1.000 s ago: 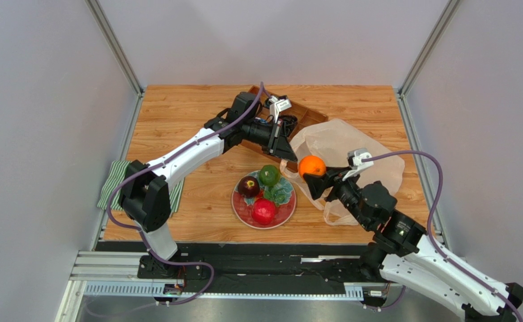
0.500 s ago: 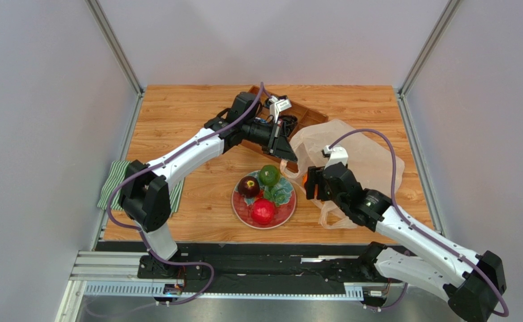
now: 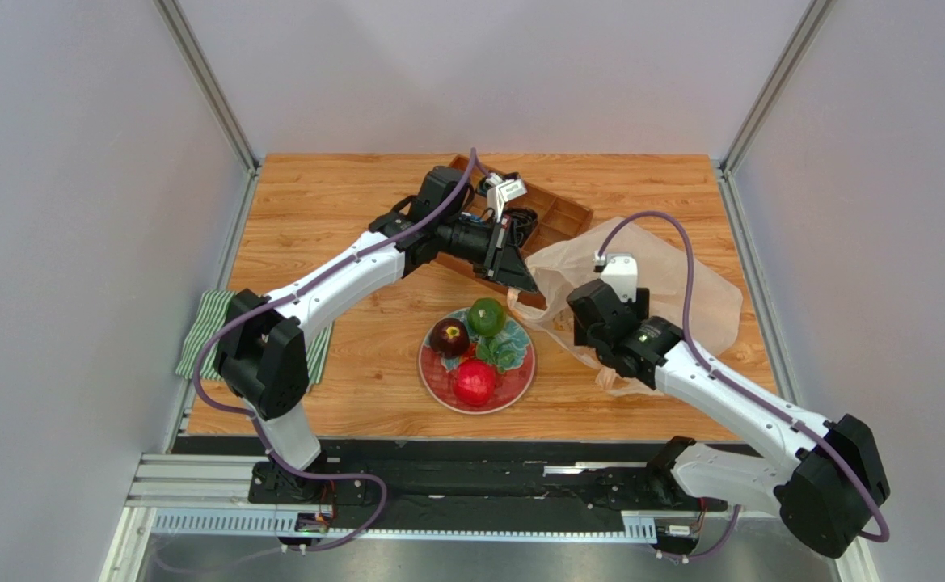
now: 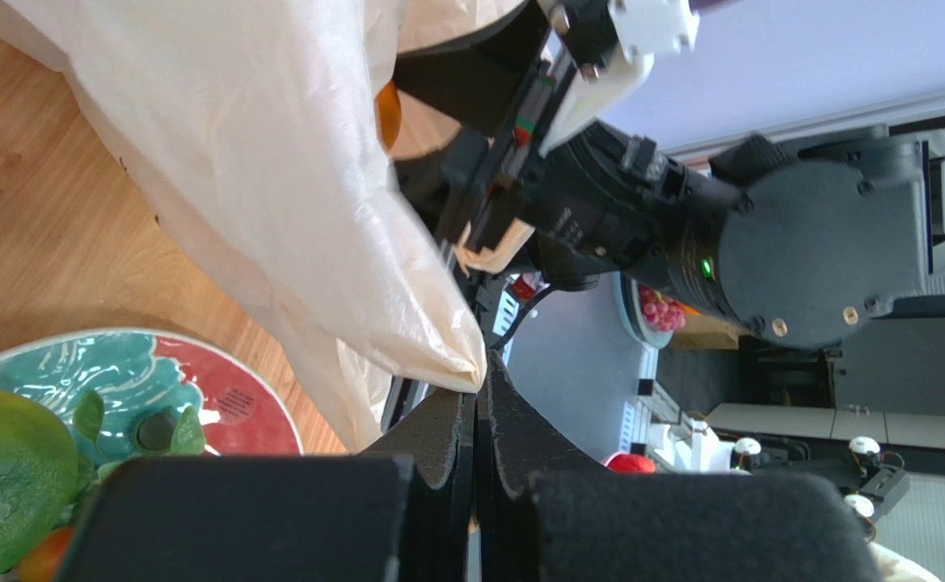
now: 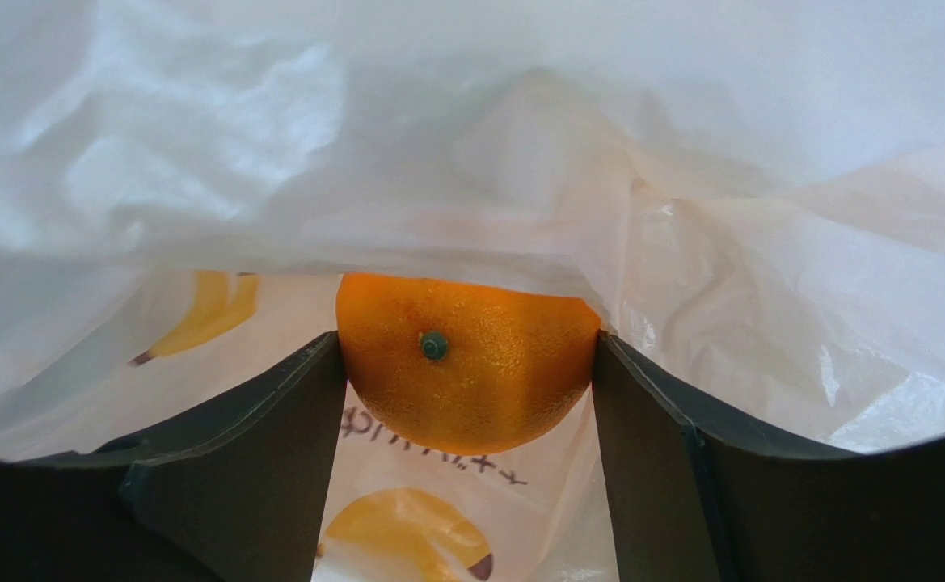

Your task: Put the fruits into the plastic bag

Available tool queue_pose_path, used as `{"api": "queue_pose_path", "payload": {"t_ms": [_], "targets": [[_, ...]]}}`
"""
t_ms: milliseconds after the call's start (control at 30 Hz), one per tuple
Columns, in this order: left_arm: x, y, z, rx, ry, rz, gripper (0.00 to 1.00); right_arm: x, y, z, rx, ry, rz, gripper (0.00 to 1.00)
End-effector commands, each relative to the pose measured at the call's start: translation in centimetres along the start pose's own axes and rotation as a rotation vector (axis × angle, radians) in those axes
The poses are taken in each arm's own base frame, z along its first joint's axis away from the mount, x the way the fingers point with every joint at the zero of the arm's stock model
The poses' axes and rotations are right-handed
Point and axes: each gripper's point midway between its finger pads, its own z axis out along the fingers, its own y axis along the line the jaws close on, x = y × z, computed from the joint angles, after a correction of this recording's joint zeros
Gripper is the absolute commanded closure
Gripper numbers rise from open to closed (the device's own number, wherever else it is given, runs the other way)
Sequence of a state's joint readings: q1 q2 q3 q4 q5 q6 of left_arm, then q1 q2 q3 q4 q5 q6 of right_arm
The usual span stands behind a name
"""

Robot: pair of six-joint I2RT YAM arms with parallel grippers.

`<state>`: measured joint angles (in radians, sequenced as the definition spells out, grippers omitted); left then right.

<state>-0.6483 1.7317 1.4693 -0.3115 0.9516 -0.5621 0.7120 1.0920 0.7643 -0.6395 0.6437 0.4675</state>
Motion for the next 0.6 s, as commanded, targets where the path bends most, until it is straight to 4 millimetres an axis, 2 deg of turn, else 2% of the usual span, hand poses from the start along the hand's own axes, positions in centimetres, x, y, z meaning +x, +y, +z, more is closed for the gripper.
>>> {"api": "queue_pose_path", "payload": {"t_ms": [0, 100, 300, 400, 433, 500, 567], "targets": [[-1.8, -2.8, -1.2, 0.032, -0.049, 0.102, 1.00, -1.1, -3.3, 1.0, 0.142, -0.018, 0.039, 0.56], [-1.7, -2.8, -1.1, 0.033, -0.045, 0.098, 1.00, -0.4, -4.0, 1.8, 0.144, 0.001, 0.049, 0.55], [-1.7, -2.7, -1.1, 0.032, -0.046, 0.095, 1.00, 0.1, -3.5, 2.9, 0.125, 0.026, 0.058, 0.50], [-1.7, -2.7, -1.0, 0.034, -0.044, 0.094, 1.00, 0.1, -3.0, 3.0, 0.107, 0.037, 0.060, 0.34], [-1.7, -2.6, -1.0, 0.034, -0.043, 0.091, 1.00, 0.2, -2.9, 3.0, 0.102, 0.042, 0.060, 0.23], [-1.7, -2.7, -1.0, 0.034, -0.044, 0.093, 1.00, 0.2, -2.7, 3.1, 0.093, 0.048, 0.058, 0.16], [-1.7, -2.7, -1.0, 0.036, -0.043, 0.093, 1.00, 0.3, -2.6, 3.2, 0.093, 0.052, 0.056, 0.13]]}}
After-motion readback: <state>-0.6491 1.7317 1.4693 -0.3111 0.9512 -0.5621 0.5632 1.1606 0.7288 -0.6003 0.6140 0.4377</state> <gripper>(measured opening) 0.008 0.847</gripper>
